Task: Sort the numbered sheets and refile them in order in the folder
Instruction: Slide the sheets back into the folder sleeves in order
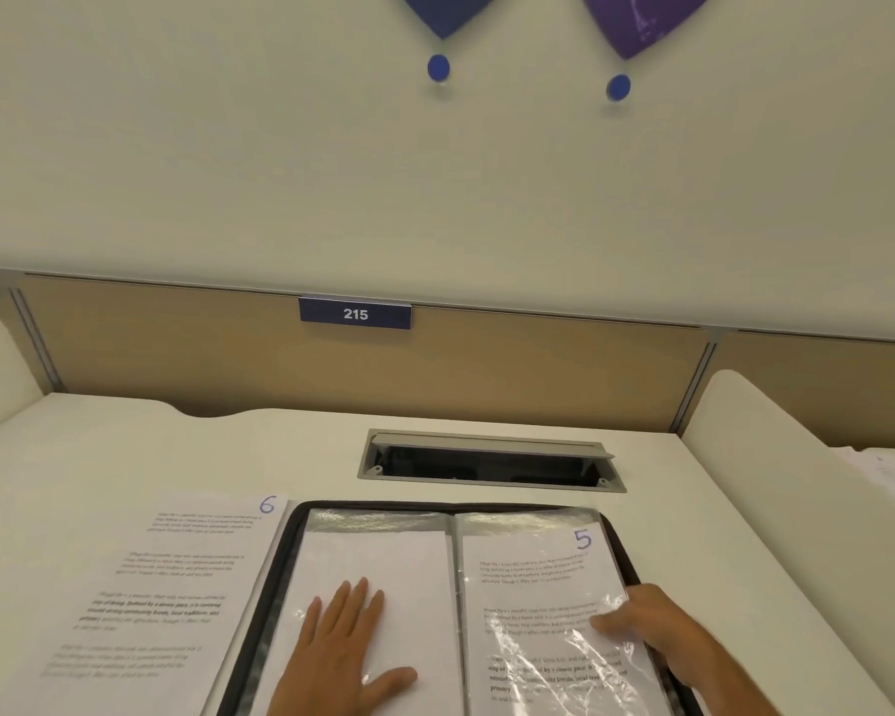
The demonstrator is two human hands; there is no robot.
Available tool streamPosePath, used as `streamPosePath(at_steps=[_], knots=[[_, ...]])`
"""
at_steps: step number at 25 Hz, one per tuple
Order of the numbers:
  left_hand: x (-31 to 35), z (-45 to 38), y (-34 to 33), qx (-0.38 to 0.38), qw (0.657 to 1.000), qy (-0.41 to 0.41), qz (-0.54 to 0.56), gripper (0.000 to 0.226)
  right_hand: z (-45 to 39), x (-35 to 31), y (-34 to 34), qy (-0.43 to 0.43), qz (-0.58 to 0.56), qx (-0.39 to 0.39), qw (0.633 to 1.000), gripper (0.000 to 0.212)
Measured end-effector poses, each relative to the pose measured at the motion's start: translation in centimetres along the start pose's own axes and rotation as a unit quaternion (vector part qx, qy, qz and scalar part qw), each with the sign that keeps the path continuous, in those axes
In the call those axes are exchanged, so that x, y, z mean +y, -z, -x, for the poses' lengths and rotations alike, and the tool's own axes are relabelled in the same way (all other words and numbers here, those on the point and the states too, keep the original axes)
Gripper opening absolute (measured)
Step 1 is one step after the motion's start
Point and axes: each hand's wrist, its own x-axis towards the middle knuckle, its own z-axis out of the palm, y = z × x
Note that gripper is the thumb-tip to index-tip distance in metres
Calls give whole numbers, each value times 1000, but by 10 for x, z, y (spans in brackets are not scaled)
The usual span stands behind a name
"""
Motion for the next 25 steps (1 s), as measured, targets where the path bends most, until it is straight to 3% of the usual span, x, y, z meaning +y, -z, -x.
streamPosePath(at_steps=[7,12,14,17,19,21,25], knots=[[-18,7,-8,36,999,-11,-34,101,45,-37,6,4,-84,-1,996,21],[-16,5,3,-31,998,-18,-46,96,75,-74,-14,42,-120,-9,992,24],[-8,3,23,-11,999,3,-33,103,83,-90,-30,68,-136,-17,988,26],[14,-3,65,-80,991,51,94,115,89,-112,-62,99,-125,-5,987,30],[35,-8,96,-11,965,77,252,94,94,-125,-86,113,-116,7,987,30],[56,-13,125,44,906,106,407,66,101,-136,-113,122,-109,11,986,25],[76,-12,161,33,804,134,579,41,105,-149,-166,120,-96,-17,988,34]])
